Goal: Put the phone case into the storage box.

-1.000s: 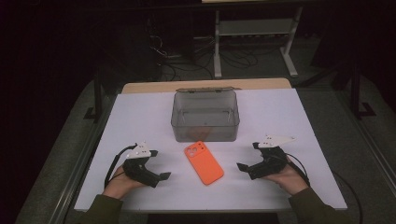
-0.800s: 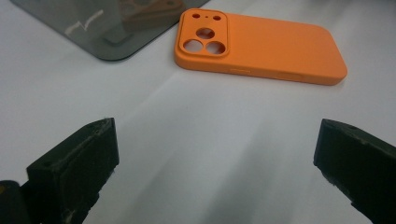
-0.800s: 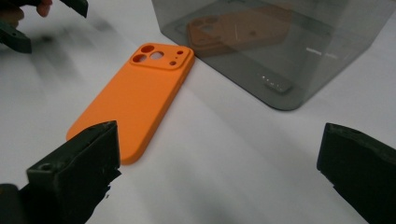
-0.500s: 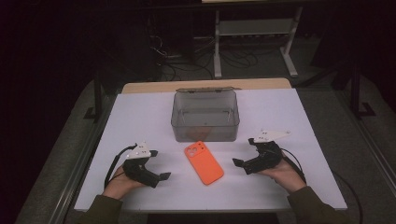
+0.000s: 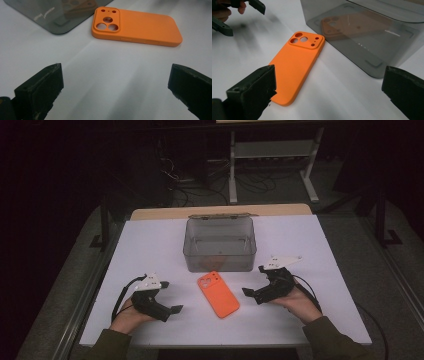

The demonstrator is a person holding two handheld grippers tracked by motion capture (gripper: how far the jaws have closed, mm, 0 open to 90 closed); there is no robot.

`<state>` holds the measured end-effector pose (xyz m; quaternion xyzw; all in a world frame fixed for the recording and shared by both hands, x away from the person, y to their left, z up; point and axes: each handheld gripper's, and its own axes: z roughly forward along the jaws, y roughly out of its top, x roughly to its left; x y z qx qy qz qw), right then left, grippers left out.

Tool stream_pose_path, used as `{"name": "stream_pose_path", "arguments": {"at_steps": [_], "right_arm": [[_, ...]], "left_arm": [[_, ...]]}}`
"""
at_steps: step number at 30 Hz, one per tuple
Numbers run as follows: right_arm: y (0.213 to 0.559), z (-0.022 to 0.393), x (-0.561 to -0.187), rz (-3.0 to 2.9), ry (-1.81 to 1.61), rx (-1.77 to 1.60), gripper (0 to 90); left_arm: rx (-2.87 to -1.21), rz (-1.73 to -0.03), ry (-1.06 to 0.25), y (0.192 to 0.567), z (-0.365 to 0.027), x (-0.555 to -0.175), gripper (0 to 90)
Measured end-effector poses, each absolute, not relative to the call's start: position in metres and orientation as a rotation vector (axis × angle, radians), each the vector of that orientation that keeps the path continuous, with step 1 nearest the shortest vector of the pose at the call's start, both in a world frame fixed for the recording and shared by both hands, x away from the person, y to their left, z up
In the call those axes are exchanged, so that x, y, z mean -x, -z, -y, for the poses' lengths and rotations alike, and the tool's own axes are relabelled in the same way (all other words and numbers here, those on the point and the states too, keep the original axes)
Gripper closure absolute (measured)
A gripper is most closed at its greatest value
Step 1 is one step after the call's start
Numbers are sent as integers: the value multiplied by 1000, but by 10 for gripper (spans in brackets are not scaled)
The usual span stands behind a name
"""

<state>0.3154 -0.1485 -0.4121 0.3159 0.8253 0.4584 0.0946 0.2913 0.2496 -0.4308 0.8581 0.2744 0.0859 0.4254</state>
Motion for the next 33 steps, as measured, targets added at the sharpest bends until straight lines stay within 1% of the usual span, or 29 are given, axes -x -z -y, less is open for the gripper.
{"name": "stream_pose_path", "arguments": {"at_steps": [16,19,29,33], "right_arm": [[410,131,-322,-2494,-1365,-896,0],[409,128,-323,-2508,-1362,-890,19],[407,117,-324,-2567,-1344,-866,149],[408,112,-323,-2592,-1329,-860,260]], "left_arm": [[-2156,-680,-215,431,-249,-291,0],[-2158,-678,-216,431,-249,-291,0],[-2163,-675,-214,431,-248,-291,0],[-2163,-675,-214,431,-248,-291,0]]}}
